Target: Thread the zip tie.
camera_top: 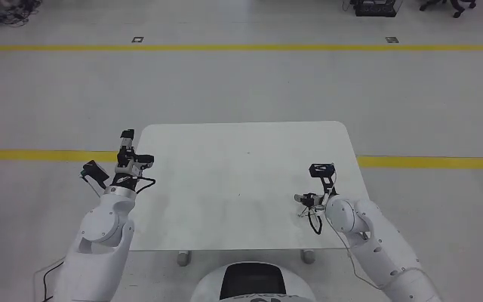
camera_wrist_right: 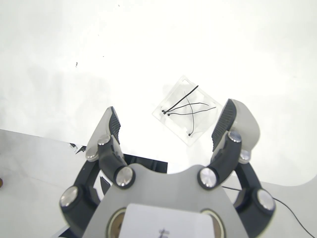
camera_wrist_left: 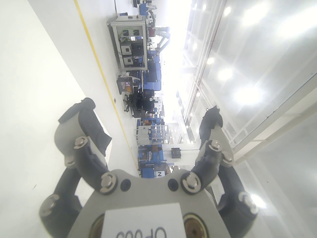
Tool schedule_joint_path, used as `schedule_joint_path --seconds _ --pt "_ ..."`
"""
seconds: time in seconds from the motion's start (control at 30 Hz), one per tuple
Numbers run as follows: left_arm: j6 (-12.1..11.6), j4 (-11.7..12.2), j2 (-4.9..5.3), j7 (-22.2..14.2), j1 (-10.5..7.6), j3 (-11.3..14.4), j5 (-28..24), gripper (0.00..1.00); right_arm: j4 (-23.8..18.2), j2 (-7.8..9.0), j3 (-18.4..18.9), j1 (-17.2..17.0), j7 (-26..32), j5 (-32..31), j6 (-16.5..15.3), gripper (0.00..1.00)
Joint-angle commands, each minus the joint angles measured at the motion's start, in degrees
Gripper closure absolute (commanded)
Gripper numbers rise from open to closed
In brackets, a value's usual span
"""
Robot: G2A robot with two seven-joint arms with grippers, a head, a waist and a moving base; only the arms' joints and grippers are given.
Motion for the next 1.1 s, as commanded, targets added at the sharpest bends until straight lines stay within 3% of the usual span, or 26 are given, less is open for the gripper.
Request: schedule_joint_path --seconds 0.0,0.17,0.47,1.07 --pt "0.0 0.0 0.0 0.0 0.0 0.0 0.0 0.0 0.0 0.0 0.0 0.0 0.0 0.0 0.0 0.0" --pt "0.0 0.0 0.0 0.0 0.0 0.0 0.0 0.0 0.8 -0.03 -1.7 0.1 0.1 -3.6 -0.3 0.0" --pt "0.0 0.0 0.0 0.0 0.0 0.0 0.0 0.0 3.2 -0.64 -4.9 4.0 8.8 -6.4 -0.6 0.0" --pt "0.0 0.0 0.0 0.0 0.0 0.0 0.0 0.0 4.9 -1.02 -4.3 3.8 6.1 -4.0 -0.5 0.0"
